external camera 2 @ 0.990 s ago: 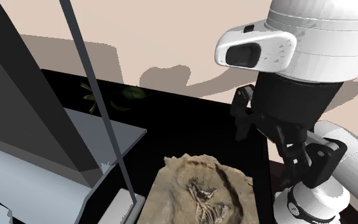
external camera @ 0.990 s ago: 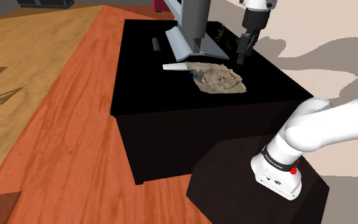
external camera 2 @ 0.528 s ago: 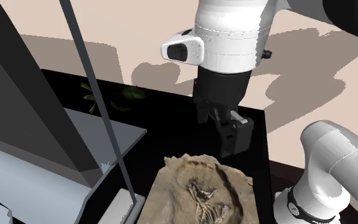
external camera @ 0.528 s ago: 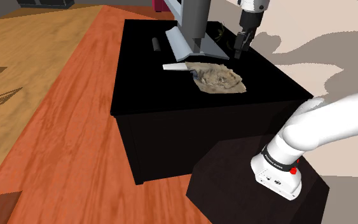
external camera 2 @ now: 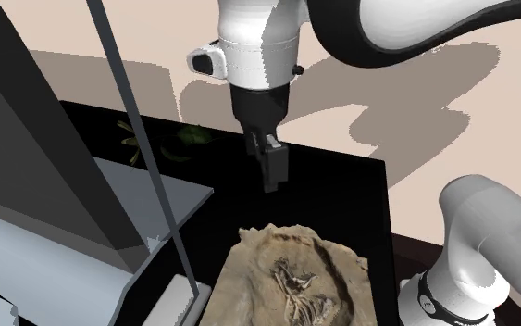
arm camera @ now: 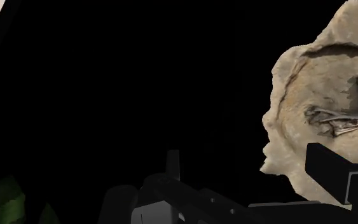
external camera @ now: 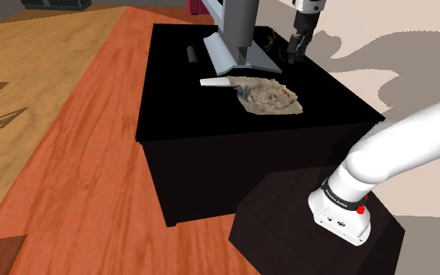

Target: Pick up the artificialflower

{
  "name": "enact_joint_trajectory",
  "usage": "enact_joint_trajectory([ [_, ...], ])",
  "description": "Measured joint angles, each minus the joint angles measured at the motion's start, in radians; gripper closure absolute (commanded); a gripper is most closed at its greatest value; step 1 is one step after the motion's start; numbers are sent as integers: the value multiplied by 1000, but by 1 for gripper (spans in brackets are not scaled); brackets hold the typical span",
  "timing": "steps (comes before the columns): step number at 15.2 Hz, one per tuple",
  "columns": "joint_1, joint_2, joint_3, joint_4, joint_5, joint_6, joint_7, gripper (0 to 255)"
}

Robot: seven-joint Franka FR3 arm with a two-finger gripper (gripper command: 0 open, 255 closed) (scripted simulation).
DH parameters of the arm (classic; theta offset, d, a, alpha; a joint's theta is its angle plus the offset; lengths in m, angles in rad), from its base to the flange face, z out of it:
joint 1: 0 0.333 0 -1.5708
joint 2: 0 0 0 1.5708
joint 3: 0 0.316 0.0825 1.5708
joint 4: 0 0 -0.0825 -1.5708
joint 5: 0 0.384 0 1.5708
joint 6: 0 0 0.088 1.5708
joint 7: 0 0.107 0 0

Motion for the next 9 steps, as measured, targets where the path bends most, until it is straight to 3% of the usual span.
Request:
enact_joint_trajectory([
  [9,-54,258,-116,200,-11,103,-112,0],
])
